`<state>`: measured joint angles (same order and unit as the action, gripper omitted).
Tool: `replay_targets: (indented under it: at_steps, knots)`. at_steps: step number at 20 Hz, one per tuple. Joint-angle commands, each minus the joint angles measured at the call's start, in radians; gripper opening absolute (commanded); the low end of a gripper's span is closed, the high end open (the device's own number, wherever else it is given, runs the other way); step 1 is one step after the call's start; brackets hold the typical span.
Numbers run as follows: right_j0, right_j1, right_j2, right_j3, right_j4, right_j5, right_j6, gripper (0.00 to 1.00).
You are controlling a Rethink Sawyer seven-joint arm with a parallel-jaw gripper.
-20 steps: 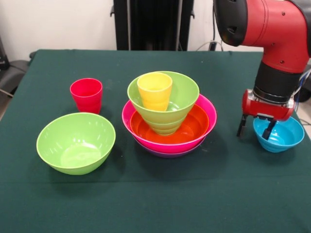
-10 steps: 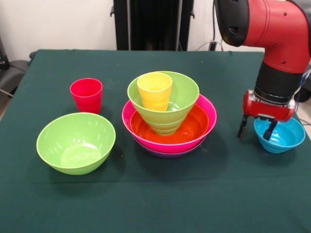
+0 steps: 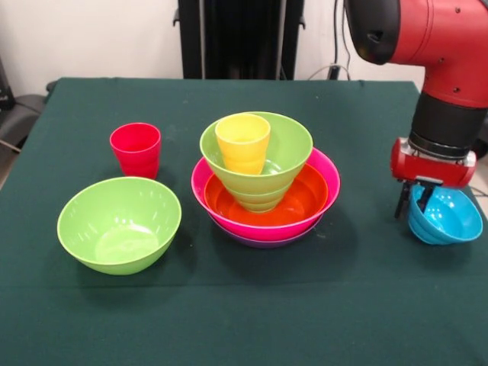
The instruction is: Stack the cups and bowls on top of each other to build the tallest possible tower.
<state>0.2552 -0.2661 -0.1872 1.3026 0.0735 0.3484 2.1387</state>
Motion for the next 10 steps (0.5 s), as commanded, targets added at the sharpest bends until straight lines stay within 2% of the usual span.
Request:
replay_targets:
  at_steps: [1,6,8,10]
  knots:
    - [-0.001,0.062,0.076,-0.005,0.016,0.015,0.118,0.0]
    - [-0.01,0.045,0.089,0.017,0.019,-0.017,0.128,0.0]
    - [-0.012,-0.002,0.096,0.062,0.022,-0.02,0.134,0.0]
    - [-0.027,-0.092,0.115,0.135,0.023,0.0,0.12,0.0]
